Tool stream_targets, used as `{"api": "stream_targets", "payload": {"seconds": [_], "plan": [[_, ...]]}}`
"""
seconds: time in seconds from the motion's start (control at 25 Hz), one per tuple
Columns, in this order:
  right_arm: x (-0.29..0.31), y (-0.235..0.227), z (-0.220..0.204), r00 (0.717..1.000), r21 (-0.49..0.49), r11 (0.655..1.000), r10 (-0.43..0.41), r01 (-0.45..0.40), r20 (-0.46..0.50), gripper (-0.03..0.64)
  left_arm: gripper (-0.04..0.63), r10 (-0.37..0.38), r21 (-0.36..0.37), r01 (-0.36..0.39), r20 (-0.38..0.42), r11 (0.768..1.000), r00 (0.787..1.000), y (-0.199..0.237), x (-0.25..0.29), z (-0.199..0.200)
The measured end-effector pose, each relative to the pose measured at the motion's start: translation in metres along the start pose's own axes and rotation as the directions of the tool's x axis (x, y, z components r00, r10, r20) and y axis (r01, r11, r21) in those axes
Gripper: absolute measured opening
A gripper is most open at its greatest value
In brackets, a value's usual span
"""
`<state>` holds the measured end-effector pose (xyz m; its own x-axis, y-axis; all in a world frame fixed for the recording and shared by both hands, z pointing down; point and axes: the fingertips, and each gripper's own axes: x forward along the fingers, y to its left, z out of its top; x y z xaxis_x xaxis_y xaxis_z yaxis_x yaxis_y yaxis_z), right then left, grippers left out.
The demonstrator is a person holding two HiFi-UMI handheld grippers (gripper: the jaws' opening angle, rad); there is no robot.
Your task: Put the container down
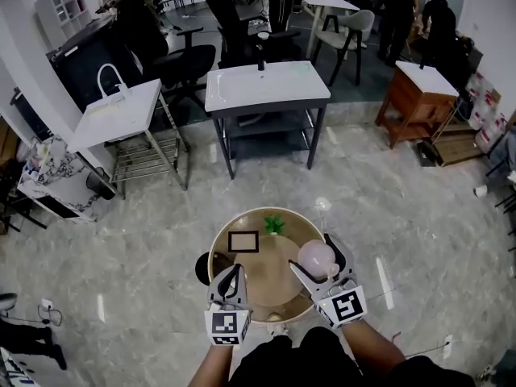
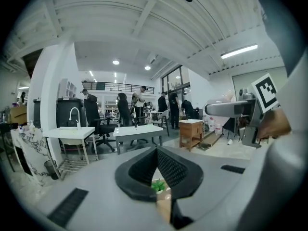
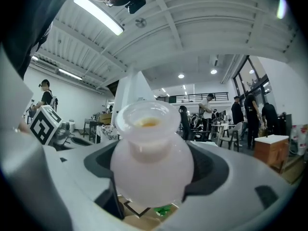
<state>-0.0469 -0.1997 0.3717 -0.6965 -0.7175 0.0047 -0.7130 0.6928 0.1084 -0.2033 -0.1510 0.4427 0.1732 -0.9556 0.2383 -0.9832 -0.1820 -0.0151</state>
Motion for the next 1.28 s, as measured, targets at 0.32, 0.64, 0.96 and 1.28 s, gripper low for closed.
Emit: {"api": "stream_targets", "payload": {"seconds": [0.32, 0.64, 0.96, 1.28], "plan": [[0.035, -0.01, -0.041, 0.998, 0.0, 1.0, 0.015, -0.015, -0.055, 0.405, -0.006, 0.018, -0.037, -0.02, -0.048, 0.999, 0.999, 0.014, 0.025, -0.029], [0.064, -0.016, -0.127, 0.979, 0.056, 0.995, 0.091, -0.082, -0.181, 0.405, -0.006, 0.062, -0.036, -0.068, -0.128, 0.997, 0.99, 0.02, 0.062, -0.073], [0.08, -0.03, -0.239, 0.955, 0.043, 0.993, 0.118, -0.111, -0.271, 0.405, -0.006, 0.088, -0.062, -0.103, -0.217, 0.993, 0.972, 0.01, 0.103, -0.146], [0.083, -0.033, -0.372, 0.899, 0.045, 0.992, 0.124, -0.117, -0.419, 0.405, -0.006, 0.096, -0.071, -0.116, -0.24, 0.991, 0.966, 0.004, 0.137, -0.22]]}}
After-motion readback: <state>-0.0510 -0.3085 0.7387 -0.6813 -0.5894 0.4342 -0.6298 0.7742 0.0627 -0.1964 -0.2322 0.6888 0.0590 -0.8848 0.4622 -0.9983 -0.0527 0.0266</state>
